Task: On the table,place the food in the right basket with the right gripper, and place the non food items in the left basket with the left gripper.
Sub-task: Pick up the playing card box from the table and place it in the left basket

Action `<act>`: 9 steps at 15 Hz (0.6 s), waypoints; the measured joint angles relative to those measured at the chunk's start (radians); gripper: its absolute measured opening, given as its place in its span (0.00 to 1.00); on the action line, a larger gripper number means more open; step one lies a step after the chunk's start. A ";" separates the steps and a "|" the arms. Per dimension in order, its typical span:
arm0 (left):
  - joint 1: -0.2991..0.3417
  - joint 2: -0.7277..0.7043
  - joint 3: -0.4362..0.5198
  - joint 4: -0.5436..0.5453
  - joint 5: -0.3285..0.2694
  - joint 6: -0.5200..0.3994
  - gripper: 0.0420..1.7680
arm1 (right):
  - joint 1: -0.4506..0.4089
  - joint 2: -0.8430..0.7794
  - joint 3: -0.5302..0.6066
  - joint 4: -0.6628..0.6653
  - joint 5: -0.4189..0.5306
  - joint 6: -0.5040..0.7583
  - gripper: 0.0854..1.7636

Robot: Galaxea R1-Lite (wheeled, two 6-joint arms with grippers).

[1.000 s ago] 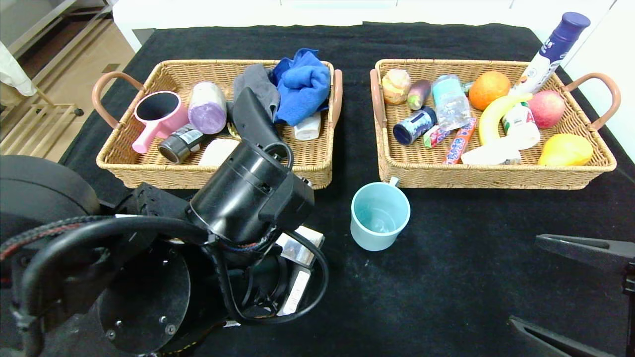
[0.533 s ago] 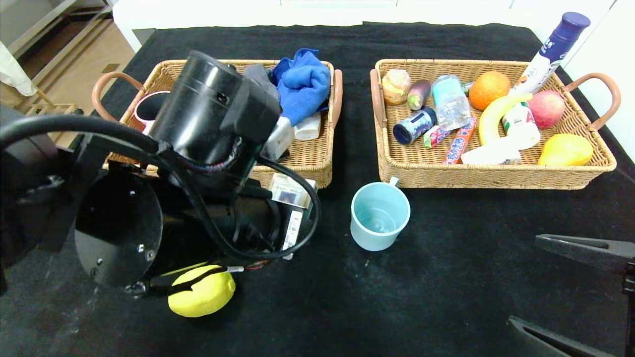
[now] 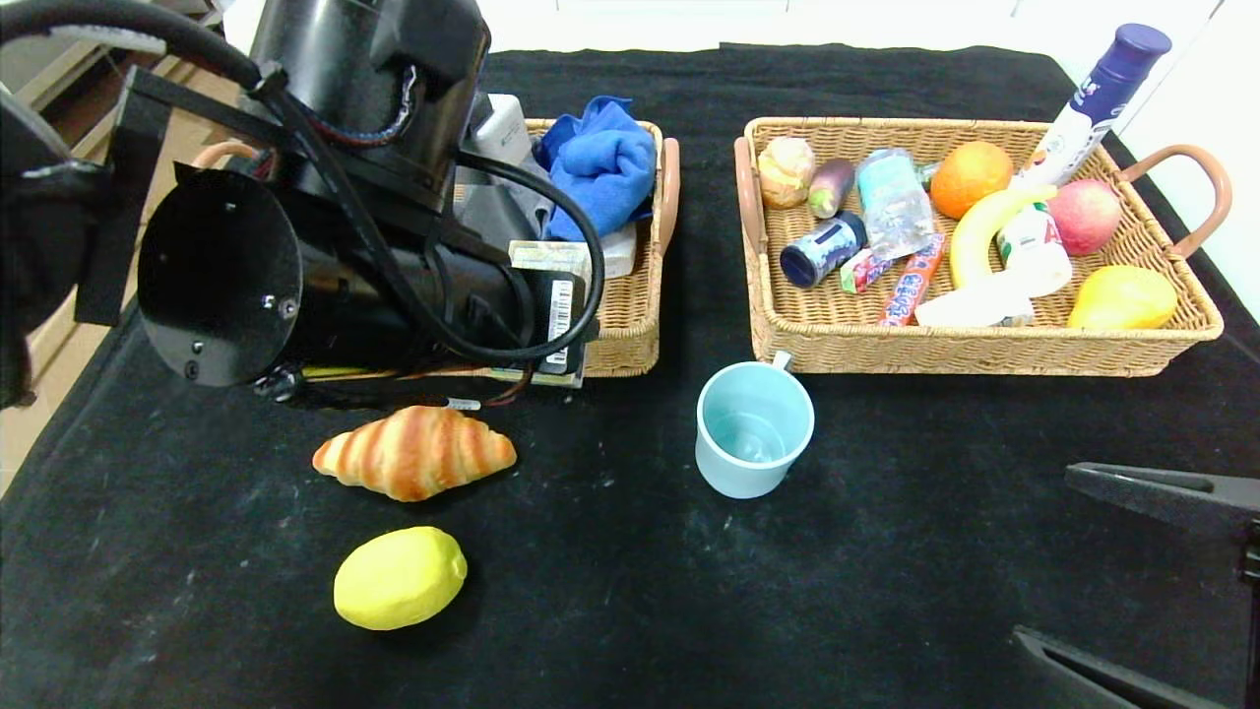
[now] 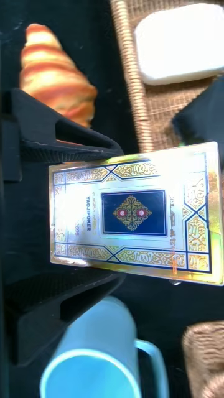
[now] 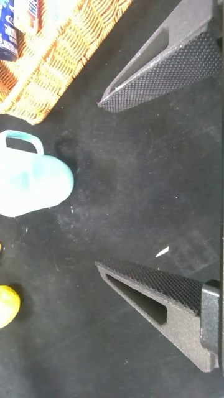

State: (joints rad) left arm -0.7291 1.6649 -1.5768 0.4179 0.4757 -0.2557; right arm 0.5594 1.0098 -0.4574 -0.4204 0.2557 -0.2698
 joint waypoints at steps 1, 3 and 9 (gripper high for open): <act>0.006 0.009 -0.022 -0.003 -0.001 0.005 0.56 | 0.000 0.000 0.000 0.001 -0.001 0.000 0.97; 0.021 0.035 -0.066 -0.032 -0.001 0.049 0.56 | -0.001 -0.001 0.000 0.000 -0.002 -0.001 0.97; 0.077 0.114 -0.152 -0.163 -0.006 0.143 0.56 | -0.002 -0.013 -0.003 0.000 -0.002 0.000 0.97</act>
State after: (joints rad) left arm -0.6523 1.7794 -1.7285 0.2545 0.4700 -0.1126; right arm 0.5570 0.9966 -0.4602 -0.4200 0.2540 -0.2702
